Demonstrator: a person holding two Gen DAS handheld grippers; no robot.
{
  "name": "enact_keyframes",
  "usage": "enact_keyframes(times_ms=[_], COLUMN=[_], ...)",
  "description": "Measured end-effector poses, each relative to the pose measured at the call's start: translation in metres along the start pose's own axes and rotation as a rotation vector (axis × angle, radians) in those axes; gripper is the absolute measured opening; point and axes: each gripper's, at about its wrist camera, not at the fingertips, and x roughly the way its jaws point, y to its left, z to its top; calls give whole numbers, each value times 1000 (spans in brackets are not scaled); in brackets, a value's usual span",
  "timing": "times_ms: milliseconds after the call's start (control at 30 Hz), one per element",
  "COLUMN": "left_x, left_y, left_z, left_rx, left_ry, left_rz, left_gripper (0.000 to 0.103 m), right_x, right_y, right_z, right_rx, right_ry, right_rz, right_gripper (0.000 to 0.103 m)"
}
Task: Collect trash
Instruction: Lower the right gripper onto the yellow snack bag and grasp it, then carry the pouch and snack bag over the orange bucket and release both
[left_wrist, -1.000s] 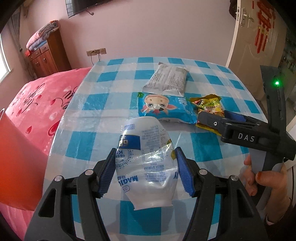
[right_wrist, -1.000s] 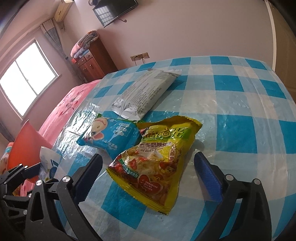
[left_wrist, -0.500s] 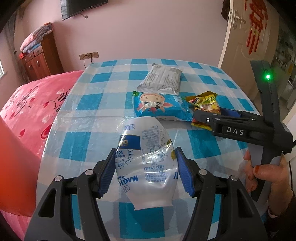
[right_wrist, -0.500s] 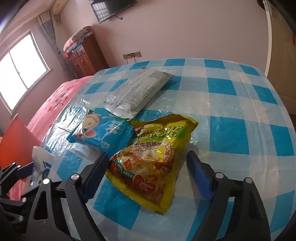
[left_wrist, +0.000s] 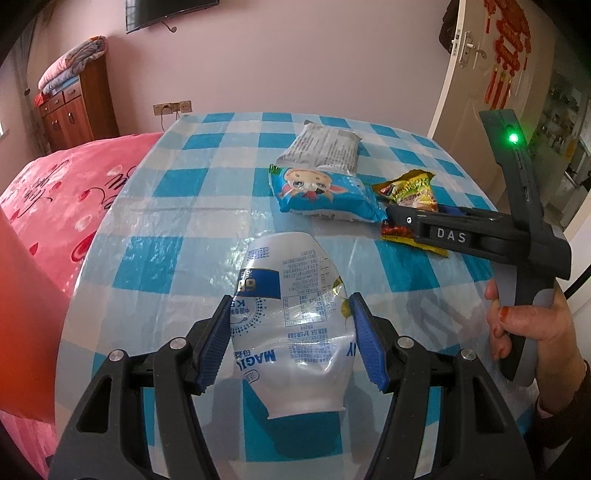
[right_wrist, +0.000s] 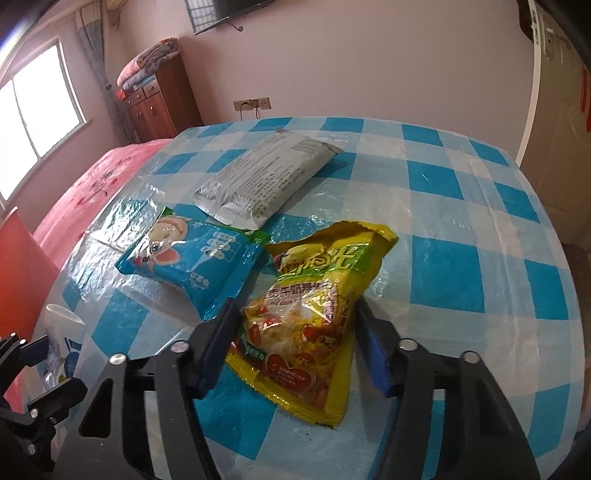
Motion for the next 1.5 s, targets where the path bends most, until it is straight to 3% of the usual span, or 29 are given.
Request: enact_keyframes(times_ms=[600,1200,1500], left_x=[-22,-52,-77], left_y=[21,17,20], left_z=[-23,-23,-12], left_rx=[-47,-9,-2], left_ry=[-36,-99,-147], left_rz=[-10,-10,-11], left_gripper=[63,63,63], right_x=[-19,-67,-93], right_y=[-10,-3,14], right_z=[-8,-21,-15], right_rx=[48,47,33], right_ry=[-58,-100,-115], right_rz=[36,-3,33], right_gripper=[34,33,33])
